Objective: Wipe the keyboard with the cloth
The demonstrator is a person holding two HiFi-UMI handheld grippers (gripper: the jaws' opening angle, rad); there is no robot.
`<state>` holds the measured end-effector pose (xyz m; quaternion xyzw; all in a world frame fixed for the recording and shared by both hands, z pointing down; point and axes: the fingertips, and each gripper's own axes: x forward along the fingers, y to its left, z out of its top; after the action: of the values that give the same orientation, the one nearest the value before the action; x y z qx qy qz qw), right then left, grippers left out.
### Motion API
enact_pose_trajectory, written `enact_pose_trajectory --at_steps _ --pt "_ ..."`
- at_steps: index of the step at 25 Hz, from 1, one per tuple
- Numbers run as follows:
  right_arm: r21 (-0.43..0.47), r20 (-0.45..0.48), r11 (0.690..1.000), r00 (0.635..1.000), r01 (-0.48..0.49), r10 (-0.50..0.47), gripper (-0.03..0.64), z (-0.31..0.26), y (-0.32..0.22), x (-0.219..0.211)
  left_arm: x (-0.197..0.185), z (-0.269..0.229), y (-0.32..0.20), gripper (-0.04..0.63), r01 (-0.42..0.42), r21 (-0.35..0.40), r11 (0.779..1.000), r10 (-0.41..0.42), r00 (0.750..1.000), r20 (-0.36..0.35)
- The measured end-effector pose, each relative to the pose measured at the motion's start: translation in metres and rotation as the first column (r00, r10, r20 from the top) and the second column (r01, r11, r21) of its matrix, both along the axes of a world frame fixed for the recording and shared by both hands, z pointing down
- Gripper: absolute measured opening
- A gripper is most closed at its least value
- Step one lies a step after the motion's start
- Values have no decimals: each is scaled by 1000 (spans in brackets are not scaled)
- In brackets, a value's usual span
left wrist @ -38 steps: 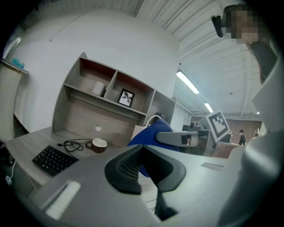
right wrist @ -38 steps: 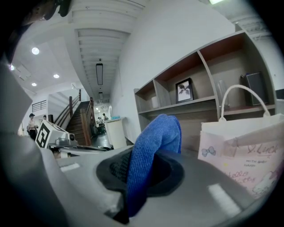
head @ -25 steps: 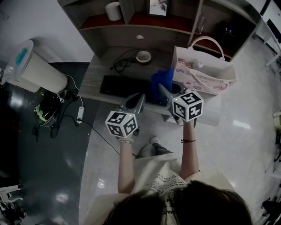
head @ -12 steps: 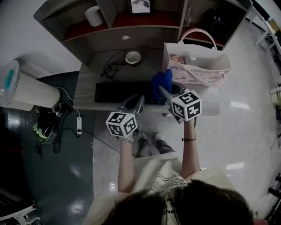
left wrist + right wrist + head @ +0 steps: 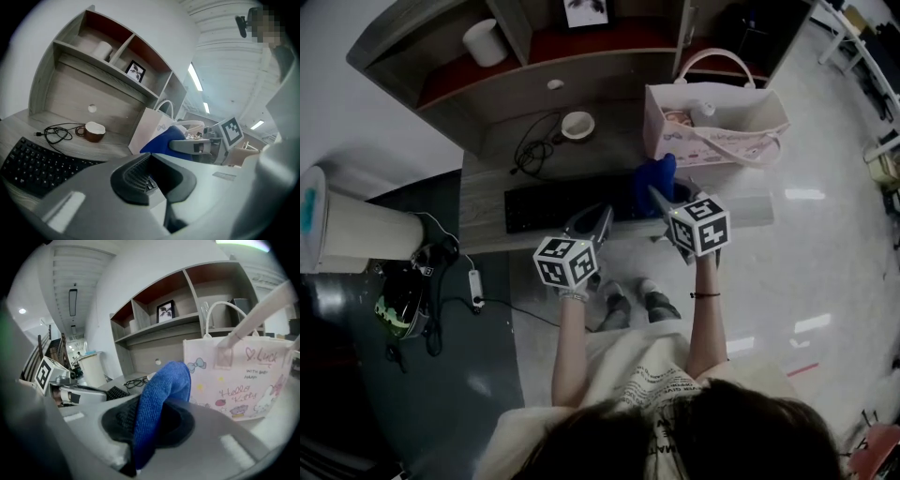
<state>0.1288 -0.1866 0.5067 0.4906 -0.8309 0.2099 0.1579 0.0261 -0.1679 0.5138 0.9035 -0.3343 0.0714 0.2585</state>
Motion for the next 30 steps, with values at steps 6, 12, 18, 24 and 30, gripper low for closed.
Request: enact_pose_trajectory --at_steps 6,12,18,24,30 --pt "-18 -66 993 991 -121 119 60 12 8 15 1 21 3 5 -95 -46 994 96 995 -1" --pt "-23 -113 978 973 -207 203 60 23 17 26 7 41 11 5 -145 -79 986 144 989 -13" --pt "-60 -147 970 963 -237 226 60 43 18 32 15 50 13 5 -155 -100 983 154 988 -20" --pt "-88 -109 967 967 -239 230 59 59 4 27 26 50 6 5 -140 -110 984 137 990 -37" --pt "-106 -64 971 975 -217 211 60 65 -11 21 24 52 -1 5 -118 -115 986 116 993 -23"
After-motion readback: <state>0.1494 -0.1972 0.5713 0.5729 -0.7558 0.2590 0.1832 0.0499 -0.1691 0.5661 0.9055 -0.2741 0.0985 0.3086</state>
